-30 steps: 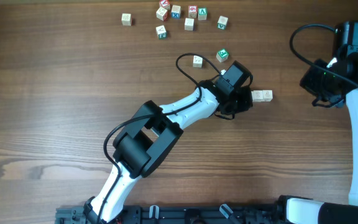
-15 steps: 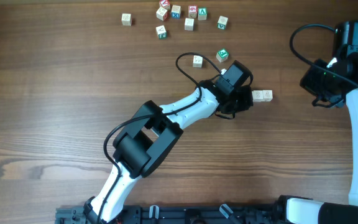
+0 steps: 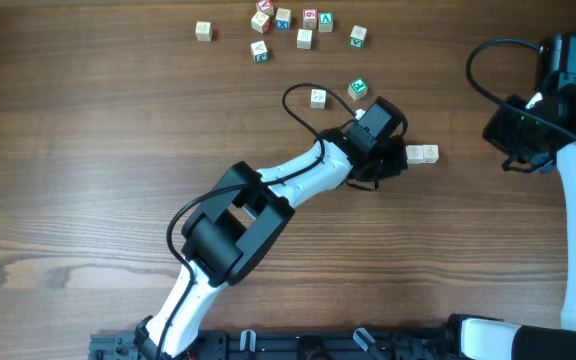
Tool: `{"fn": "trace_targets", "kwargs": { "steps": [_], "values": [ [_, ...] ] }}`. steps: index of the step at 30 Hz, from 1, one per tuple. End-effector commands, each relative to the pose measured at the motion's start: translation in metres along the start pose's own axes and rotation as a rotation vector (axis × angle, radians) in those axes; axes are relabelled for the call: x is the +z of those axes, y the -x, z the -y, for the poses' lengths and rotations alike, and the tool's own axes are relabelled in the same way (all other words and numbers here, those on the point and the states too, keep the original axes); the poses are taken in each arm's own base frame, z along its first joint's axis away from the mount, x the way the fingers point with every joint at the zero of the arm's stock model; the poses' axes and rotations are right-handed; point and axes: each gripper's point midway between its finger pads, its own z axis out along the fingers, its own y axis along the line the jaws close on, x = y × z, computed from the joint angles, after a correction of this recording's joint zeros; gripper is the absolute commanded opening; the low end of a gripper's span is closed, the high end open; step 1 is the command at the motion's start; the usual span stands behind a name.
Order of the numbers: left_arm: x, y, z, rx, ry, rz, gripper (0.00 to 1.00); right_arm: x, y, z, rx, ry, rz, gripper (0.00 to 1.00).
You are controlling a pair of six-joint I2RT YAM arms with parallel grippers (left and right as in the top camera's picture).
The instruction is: Form a horizontal line
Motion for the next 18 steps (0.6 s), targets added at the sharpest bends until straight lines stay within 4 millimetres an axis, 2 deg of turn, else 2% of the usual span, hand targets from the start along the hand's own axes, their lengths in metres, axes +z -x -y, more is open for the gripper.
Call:
{"fn": "trace_targets", "kwargs": {
  "steps": [1,18],
  "values": [
    [0.0099,-0.0027,-0.0104,-0.009,0.026,0.0,0.04,0.0014,0.0004,0.004,0.014,-0.021,0.006,0.05],
    [0.0112,-0.0075,-0.0092,-0.004,0.03,-0.008,0.04,0.0014,0.0004,0.0039,0.014,-0.021,0.006,0.05]
  ]
}}
